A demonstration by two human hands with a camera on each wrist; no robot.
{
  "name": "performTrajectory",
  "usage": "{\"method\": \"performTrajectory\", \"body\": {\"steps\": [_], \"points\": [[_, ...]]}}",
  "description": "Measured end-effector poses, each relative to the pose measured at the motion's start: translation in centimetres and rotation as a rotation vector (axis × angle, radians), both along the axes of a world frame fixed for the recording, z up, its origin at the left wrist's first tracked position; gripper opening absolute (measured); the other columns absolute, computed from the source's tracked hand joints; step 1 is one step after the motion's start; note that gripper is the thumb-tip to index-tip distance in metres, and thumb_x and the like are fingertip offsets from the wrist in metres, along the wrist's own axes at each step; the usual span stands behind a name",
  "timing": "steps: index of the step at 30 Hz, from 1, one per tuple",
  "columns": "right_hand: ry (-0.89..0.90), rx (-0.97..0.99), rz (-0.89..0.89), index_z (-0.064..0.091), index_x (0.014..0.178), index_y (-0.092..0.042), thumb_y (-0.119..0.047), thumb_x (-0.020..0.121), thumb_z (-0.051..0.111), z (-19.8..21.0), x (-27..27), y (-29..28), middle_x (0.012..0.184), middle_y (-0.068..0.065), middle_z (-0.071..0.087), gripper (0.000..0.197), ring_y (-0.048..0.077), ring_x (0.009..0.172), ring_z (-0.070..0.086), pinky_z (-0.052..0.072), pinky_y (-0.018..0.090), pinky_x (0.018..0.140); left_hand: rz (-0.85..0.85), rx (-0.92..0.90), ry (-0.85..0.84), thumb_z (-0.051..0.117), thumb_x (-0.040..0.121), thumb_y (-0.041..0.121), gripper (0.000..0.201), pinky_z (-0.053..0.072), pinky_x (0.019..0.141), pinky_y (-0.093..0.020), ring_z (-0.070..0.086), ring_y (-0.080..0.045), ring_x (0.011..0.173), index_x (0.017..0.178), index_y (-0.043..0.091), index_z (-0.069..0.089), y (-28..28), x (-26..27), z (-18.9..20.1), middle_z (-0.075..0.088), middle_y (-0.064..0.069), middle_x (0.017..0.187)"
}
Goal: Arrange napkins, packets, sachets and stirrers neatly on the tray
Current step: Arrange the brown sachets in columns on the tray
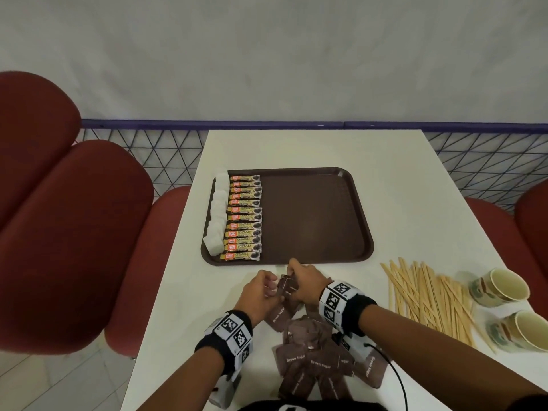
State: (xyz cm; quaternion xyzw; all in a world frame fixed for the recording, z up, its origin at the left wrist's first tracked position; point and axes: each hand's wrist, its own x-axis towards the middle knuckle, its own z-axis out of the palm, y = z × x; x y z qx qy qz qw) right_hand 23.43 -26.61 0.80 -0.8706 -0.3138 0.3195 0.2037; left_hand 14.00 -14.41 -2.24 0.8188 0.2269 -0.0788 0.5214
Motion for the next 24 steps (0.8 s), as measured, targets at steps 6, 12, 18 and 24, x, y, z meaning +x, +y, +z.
{"method": "performTrajectory", "body": {"steps": [6, 12, 18, 24], "points": [[0.229, 0.161, -0.183, 0.037, 0.094, -0.017, -0.004, 0.068, 0.075, 1.5, 2.4, -1.7, 0.083, 0.003, 0.055, 0.048, 0.016, 0.075, 0.052, 0.045, 0.027, 0.066, 0.107, -0.008, -0.116, 0.060, 0.090, 0.013, 0.008, 0.051, 0.078, -0.027, 0.060, -0.013, 0.074, 0.089, 0.020, 0.056, 3.0, 0.0, 0.6, 0.061, 0.001, 0.078], [0.422, 0.266, -0.129, 0.032, 0.095, -0.017, 0.007, 0.070, 0.073, 4.0, 3.9, -1.3, 0.086, 0.007, 0.053, 0.054, 0.015, 0.067, 0.053, 0.050, 0.029, 0.056, 0.257, -0.235, -0.176, 0.051, 0.094, 0.031, 0.009, 0.053, 0.081, -0.033, 0.060, -0.020, 0.092, 0.100, 0.024, 0.053, 3.0, 2.4, 2.5, 0.061, -0.004, 0.102], [0.472, 0.293, -0.050, 0.029, 0.100, -0.016, 0.006, 0.071, 0.073, 5.0, 4.0, 1.5, 0.091, 0.011, 0.054, 0.058, 0.027, 0.080, 0.057, 0.052, 0.046, 0.067, 0.214, -0.837, 0.003, 0.041, 0.090, 0.058, 0.053, 0.054, 0.081, -0.047, 0.066, -0.031, 0.096, 0.113, 0.016, 0.061, 0.9, 4.8, 5.1, 0.068, -0.016, 0.109], [0.395, 0.359, -0.072, 0.026, 0.107, -0.014, 0.006, 0.068, 0.076, 4.6, 4.1, 2.5, 0.098, 0.002, 0.042, 0.067, 0.013, 0.087, 0.048, 0.048, 0.020, 0.068, 0.177, -1.032, 0.053, 0.060, 0.083, 0.036, 0.040, 0.043, 0.098, -0.060, 0.061, -0.033, 0.107, 0.118, 0.017, 0.061, 1.4, 4.2, 5.1, 0.066, -0.013, 0.117]]}}
